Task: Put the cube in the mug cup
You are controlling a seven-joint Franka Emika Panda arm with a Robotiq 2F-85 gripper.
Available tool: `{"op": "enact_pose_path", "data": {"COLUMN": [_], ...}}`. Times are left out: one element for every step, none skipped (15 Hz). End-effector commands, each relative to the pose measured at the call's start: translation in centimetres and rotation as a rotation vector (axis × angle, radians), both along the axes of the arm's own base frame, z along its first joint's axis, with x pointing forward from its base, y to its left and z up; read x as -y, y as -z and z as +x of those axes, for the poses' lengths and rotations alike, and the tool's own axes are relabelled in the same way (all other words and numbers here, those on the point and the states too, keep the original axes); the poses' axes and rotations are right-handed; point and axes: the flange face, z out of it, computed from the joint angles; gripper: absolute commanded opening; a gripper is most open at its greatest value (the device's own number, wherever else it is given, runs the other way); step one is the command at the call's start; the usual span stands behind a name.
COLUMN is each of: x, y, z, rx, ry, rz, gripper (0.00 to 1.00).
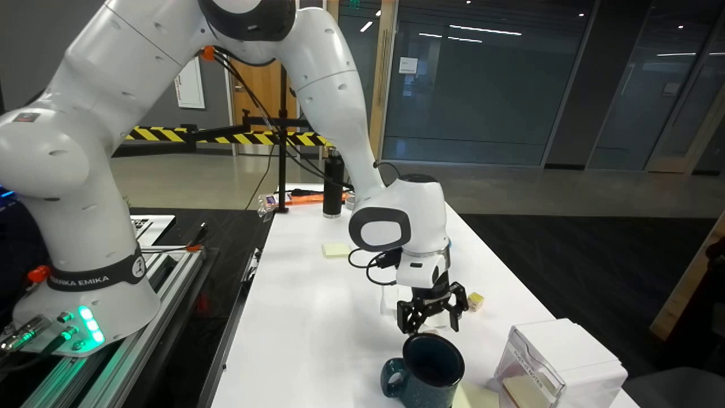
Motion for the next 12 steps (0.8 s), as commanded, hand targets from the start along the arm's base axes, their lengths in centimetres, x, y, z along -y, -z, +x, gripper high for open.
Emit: {"op": "enact_pose_path", "data": {"x": [0.12, 0.11, 0.14, 0.16, 0.2, 0.22, 0.24, 0.25, 0.26, 0.29, 0.31, 0.32], "y": [0.58, 0.7, 0.81, 0.89, 0.92, 0.97, 1.0, 1.03, 1.06, 1.0, 1.0, 0.98], "z": [0.49, 0.45, 0.44, 0.44, 0.46, 0.47, 0.49, 0.5, 0.54, 0.59, 0.62, 0.64], "rx": [-0.012, -0.014, -0.015, -0.016, -0.016, -0.016, -0.015, -0.015, -0.014, -0.012, -0.012, -0.011], "ry": [0.009, 0.008, 0.008, 0.007, 0.006, 0.007, 0.006, 0.006, 0.005, 0.006, 0.006, 0.006], "rz": [-0.005, -0.006, -0.008, -0.009, -0.01, -0.011, -0.013, -0.014, -0.015, -0.016, -0.016, -0.017], "gripper": [1.0, 1.0, 1.0, 1.0, 0.75, 0.74, 0.66, 0.59, 0.5, 0.45, 0.38, 0.3]}}
